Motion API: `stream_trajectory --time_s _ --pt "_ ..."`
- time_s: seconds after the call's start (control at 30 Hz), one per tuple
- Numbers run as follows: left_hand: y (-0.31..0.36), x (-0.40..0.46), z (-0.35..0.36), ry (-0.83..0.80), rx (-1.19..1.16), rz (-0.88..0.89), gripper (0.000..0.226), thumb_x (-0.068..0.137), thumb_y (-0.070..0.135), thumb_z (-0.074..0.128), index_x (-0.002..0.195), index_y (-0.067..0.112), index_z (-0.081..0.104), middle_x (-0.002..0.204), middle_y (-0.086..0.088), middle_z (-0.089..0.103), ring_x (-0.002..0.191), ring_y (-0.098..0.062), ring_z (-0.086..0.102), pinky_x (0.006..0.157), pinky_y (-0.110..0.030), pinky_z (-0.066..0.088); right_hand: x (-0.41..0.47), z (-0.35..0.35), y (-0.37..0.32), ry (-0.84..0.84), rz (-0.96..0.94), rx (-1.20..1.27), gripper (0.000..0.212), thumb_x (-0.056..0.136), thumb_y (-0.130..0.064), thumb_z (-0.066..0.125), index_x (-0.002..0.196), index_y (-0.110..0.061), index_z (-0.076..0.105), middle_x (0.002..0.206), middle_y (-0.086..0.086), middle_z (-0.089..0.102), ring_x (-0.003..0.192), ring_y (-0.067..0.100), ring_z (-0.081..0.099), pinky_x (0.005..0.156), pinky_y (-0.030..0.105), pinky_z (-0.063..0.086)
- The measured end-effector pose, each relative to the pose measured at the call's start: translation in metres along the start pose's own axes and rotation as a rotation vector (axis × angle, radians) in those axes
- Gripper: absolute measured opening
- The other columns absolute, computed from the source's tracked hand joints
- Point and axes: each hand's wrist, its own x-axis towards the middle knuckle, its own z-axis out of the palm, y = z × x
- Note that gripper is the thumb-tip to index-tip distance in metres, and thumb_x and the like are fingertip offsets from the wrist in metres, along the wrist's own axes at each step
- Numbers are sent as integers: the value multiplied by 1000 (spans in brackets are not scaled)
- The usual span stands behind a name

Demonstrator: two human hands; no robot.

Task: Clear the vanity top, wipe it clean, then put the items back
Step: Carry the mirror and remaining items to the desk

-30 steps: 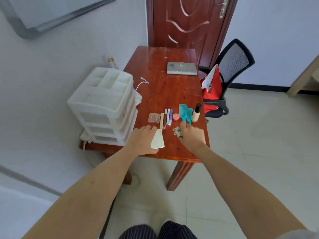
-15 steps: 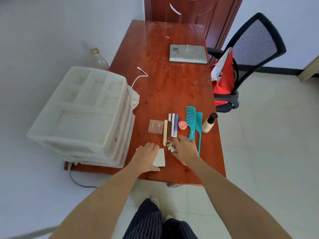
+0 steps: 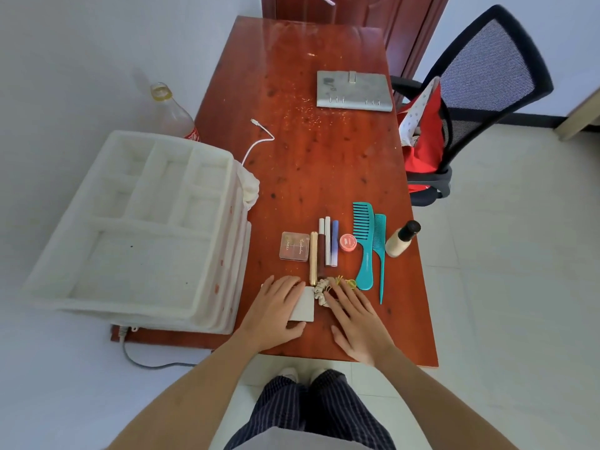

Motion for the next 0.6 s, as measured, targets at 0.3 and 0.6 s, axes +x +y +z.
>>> stream_trajectory --time_s 0.3,0.6 --pt "-2 0 11 8 163 51 72 76 46 69 134 9 48 140 -6 48 129 -23 45 102 -49 35 3 7 6 -93 55 -78 54 99 -41 15 146 -18 31 153 7 28 143 24 12 111 45 15" --pt "1 10 -2 27 173 -5 71 85 55 39 141 11 36 145 -9 40 137 -24 33 112 -50 20 9 -6 19 45 19 -98 55 95 -37 33 145 -15 32 153 4 24 144 22 10 115 40 7"
